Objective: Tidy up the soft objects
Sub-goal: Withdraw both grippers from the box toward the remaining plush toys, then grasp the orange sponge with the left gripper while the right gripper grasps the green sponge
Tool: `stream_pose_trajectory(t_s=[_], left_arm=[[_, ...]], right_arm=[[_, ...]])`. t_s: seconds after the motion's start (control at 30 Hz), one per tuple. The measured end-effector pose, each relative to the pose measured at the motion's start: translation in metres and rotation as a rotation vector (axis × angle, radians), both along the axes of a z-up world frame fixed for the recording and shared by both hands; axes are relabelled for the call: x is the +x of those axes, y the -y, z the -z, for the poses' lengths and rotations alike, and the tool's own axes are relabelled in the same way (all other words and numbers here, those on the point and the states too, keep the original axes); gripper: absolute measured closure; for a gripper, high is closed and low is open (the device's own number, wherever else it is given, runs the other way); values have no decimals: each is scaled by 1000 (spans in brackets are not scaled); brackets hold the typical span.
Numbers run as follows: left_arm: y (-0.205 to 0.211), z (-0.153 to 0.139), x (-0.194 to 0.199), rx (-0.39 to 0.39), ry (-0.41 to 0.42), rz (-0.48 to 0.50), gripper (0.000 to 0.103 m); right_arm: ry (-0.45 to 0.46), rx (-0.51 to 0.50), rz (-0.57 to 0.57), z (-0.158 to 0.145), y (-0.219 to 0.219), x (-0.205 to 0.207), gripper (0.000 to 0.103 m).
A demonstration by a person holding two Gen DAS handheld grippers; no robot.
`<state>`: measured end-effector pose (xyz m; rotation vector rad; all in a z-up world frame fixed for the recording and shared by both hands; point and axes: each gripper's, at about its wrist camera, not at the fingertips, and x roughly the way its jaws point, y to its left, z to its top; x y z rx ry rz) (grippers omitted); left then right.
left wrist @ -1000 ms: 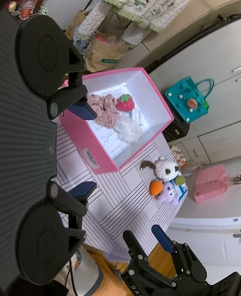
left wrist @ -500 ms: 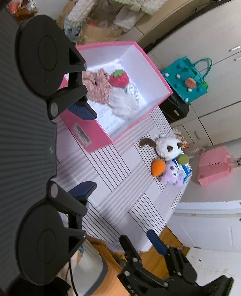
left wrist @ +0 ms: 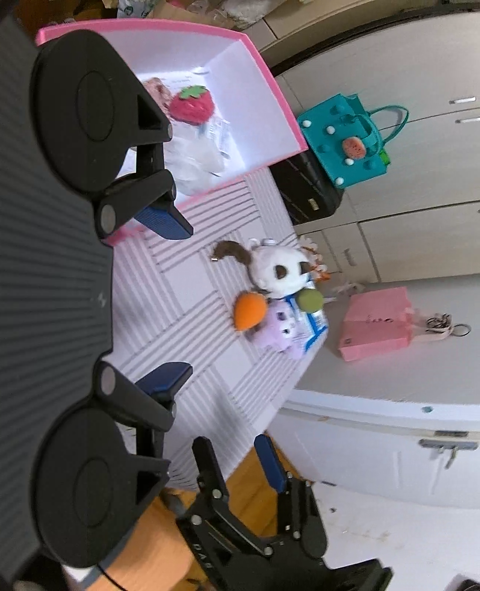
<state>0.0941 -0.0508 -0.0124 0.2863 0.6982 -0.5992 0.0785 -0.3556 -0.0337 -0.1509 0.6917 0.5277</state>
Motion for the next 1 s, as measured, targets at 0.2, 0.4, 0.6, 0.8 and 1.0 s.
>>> stream_pose_trajectory(t_s=[0.2, 0.4, 0.6, 0.8, 1.0], left_arm=[[27, 8, 13, -51, 35, 45, 31], [52, 24, 28, -39, 62, 29, 31], [68, 37, 46, -67, 43, -19, 31], [79, 55, 66, -107, 21, -97, 34], [93, 71, 81, -94, 43, -157, 39]], right_arm=[[62, 15, 60, 6, 16, 21, 28], [99, 39, 99, 11, 30, 38, 27], [91, 90, 153, 21, 54, 60, 27], [73, 129, 197, 30, 71, 85, 28], [89, 96, 180, 31, 70, 108, 29]])
